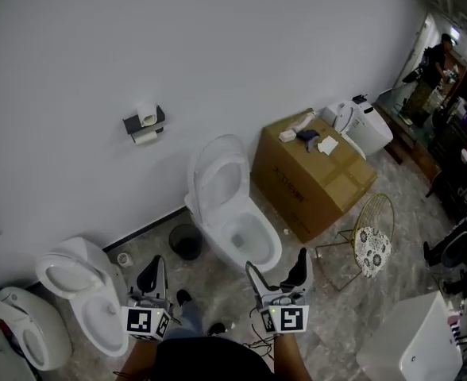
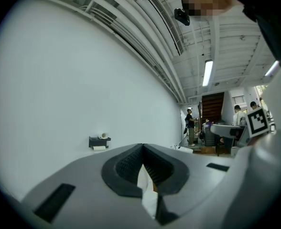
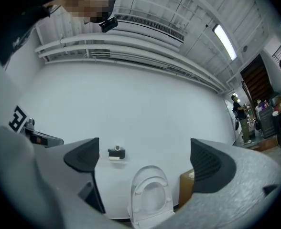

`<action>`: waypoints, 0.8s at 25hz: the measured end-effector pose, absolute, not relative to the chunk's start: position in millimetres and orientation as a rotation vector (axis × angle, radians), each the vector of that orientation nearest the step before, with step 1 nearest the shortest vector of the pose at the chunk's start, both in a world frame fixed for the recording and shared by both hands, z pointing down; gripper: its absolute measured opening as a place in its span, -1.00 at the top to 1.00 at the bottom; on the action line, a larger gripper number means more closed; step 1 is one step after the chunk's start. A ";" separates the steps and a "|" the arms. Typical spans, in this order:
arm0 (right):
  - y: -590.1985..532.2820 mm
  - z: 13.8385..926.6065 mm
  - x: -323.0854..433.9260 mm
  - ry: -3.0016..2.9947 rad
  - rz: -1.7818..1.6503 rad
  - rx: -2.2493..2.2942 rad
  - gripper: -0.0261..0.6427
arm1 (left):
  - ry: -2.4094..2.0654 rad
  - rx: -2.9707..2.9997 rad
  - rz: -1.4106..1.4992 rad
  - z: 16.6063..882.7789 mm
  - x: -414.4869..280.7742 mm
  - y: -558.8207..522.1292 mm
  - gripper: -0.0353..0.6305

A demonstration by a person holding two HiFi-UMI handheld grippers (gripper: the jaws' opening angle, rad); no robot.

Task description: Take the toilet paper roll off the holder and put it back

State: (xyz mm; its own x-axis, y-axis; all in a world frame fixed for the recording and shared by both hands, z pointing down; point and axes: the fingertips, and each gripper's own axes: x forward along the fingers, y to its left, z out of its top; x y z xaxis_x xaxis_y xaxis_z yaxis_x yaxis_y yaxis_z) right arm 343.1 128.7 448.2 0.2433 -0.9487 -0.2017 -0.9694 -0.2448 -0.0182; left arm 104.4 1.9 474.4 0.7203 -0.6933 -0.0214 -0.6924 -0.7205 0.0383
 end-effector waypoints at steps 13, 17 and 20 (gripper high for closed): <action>-25.7 443.7 313.9 2.004 0.253 -2.257 -0.80 | -1.386 2.760 -0.077 475.5 52.6 -124.2 0.88; -77.7 438.5 305.8 2.010 0.260 -2.239 -0.80 | -1.410 2.758 -0.077 471.5 43.2 -171.8 0.88; -116.2 434.4 298.1 2.018 0.276 -2.227 -0.80 | -1.412 2.762 -0.080 468.2 37.2 -206.2 0.88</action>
